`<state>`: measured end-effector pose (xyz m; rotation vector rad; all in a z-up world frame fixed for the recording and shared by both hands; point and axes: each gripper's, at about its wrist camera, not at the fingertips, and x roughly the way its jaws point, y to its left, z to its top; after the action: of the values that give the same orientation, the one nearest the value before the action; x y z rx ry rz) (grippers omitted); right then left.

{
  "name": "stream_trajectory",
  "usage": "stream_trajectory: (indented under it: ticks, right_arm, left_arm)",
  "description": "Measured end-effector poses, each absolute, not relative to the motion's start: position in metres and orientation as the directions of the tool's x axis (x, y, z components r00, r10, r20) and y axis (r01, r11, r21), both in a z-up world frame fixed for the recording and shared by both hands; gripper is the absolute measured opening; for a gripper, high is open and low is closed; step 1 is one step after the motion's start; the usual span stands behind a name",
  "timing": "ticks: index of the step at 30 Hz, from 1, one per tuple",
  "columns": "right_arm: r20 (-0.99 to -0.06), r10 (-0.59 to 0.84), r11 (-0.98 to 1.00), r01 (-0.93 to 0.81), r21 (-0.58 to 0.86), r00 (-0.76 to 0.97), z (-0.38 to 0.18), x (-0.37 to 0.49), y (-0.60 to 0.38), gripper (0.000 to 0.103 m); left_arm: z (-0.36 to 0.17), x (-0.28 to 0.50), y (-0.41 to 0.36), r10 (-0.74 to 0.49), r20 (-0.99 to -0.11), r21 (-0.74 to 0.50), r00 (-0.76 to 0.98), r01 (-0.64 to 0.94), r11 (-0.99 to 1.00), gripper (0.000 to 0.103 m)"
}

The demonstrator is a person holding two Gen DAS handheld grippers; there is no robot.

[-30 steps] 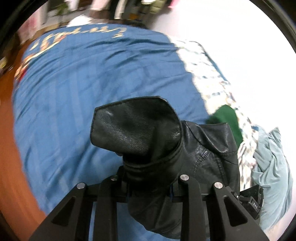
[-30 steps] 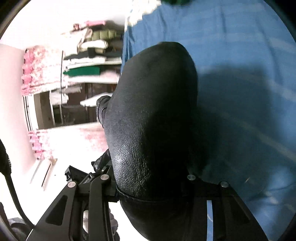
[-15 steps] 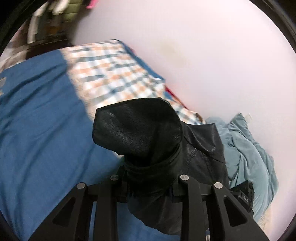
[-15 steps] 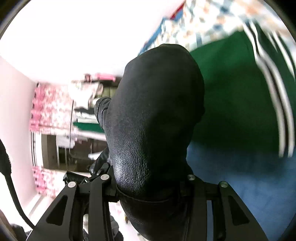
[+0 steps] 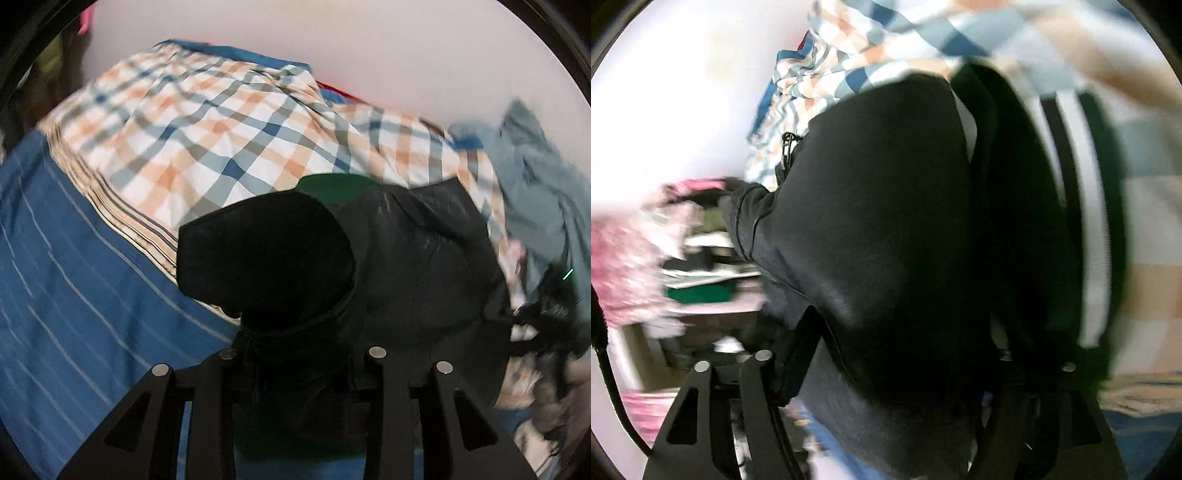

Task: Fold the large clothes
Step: 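Carry the folded jacket with both grippers onto the green striped garment and release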

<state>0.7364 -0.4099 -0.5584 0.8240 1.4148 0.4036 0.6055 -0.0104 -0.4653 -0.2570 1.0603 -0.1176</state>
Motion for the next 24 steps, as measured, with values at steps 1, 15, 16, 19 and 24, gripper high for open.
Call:
stream_trajectory:
  ticks: [1,15,16,19,24]
  right_arm:
    - [-0.785,0.594,0.767,0.173,0.618,0.174,-0.538,0.733,-0.403,0.074]
    - [-0.952,0.078,0.994,0.051,0.097,0.297,-0.472,0.661,-0.263,0.001]
    - [-0.952,0.058,0.996,0.041,0.074,0.301,-0.477,0.659,-0.262,0.001]
    - [-0.942,0.059,0.995,0.059,0.084,0.331,-0.471,0.658,-0.262,0.010]
    - [-0.936,-0.036,0.994,0.106,0.002,0.349,-0.470,0.628,-0.263,0.103]
  left_arm:
    - [-0.460,0.603,-0.012,-0.199,-0.853,-0.237,0.482,-0.017,0.971,0.032]
    - [-0.435,0.602,-0.036,0.062,-0.853,0.053,0.518,-0.032,0.998,0.097]
    - [-0.438,0.604,-0.036,0.068,-0.855,0.060,0.514,-0.032,0.998,0.097]
    - [-0.442,0.604,-0.034,0.087,-0.854,0.078,0.513,-0.040,0.996,0.097]
    - [-0.434,0.596,-0.020,0.100,-0.849,0.071,0.519,-0.074,0.995,0.097]
